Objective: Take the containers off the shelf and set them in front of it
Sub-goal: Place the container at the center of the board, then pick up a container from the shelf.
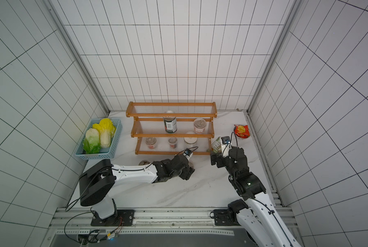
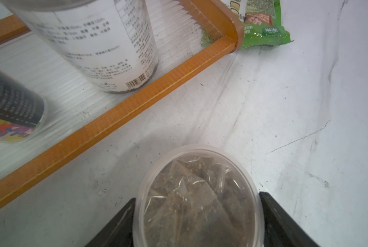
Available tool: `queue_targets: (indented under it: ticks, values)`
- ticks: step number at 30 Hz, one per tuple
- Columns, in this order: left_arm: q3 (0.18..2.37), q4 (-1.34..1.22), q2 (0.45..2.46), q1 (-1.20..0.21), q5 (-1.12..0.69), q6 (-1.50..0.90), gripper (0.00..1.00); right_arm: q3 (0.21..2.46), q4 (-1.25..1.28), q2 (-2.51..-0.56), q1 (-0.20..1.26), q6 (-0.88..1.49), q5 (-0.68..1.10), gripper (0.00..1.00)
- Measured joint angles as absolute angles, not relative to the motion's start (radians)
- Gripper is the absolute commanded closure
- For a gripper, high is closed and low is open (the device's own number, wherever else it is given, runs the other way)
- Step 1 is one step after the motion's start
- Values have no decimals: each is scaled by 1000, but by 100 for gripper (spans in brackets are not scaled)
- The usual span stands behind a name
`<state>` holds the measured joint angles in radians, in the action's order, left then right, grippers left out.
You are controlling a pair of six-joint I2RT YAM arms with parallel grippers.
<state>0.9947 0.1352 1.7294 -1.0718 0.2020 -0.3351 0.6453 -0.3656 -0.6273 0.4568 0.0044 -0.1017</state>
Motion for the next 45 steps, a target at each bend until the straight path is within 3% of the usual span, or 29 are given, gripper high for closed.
queue_targets:
  ticks: [10, 23, 29, 35, 45]
  values:
    - [993, 93, 1757, -1040, 166, -332, 16, 645, -366, -629, 451, 4, -73, 1]
    - [973, 112, 1724, -1040, 168, -329, 2, 646, -366, -654, 449, 4, -40, 1]
    - [984, 227, 1568, -1037, 171, -324, 2, 693, -365, -713, 446, 4, 33, 1]
    - [975, 372, 1348, -1011, 162, -337, 2, 765, -286, -820, 446, 4, 220, 1]
    - [828, 527, 1055, -738, 118, -332, 2, 962, 15, -1227, 658, -34, 237, 1]
